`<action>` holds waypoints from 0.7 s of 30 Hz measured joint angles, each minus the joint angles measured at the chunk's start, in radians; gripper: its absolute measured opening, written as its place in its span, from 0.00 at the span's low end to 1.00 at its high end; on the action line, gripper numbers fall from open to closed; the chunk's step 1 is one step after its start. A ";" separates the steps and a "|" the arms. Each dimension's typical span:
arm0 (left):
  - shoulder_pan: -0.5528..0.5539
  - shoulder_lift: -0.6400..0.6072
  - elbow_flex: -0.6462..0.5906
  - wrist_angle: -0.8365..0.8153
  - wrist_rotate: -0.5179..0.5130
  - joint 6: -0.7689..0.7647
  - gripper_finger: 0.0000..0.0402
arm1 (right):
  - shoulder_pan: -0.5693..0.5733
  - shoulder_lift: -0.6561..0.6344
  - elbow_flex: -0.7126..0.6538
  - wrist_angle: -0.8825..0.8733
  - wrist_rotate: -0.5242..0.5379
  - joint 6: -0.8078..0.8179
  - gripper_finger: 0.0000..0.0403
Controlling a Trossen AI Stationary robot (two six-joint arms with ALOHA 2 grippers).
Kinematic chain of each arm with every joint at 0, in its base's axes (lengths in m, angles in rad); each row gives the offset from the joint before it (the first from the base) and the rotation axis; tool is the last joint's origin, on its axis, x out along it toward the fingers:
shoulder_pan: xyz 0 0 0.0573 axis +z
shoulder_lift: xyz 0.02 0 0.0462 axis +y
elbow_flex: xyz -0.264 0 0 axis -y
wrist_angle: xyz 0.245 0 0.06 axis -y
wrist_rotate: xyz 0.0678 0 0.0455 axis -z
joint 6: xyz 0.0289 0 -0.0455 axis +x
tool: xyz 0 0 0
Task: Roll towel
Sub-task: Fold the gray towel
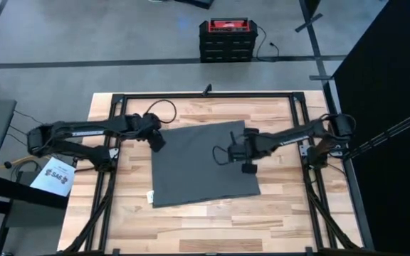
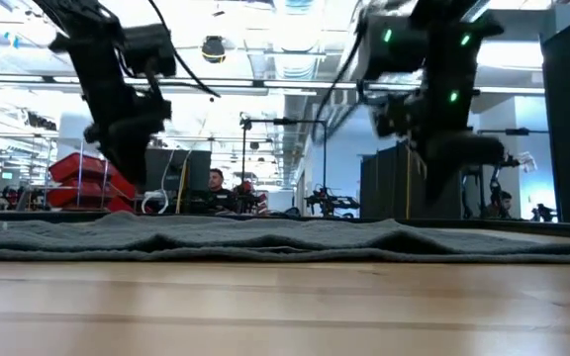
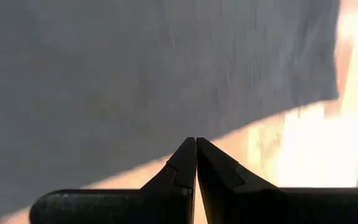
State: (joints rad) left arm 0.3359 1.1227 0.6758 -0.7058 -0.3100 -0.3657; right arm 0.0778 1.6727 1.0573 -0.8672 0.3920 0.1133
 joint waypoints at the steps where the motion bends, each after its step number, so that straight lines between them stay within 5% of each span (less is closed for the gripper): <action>1: -0.021 -0.021 -0.001 0.006 0.009 -0.011 0.39 | 0.029 -0.006 0.000 0.032 0.000 0.009 0.00; 5: -0.171 -0.060 -0.039 0.140 0.158 -0.061 0.39 | 0.139 -0.003 0.001 0.160 -0.052 0.010 0.00; 10: -0.513 -0.001 -0.122 0.566 0.264 -0.035 0.39 | 0.223 0.007 -0.019 0.267 -0.056 0.010 0.00; 16: -0.821 0.183 -0.123 0.962 0.172 -0.046 0.39 | 0.289 0.009 -0.069 0.389 -0.058 0.011 0.00; 21: -0.896 0.402 -0.014 0.955 0.052 -0.108 0.39 | 0.328 0.009 -0.069 0.446 -0.058 0.011 0.00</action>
State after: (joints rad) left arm -0.5600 1.5247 0.6618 0.2493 -0.2577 -0.4735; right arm 0.4056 1.6821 0.9882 -0.4211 0.3340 0.1239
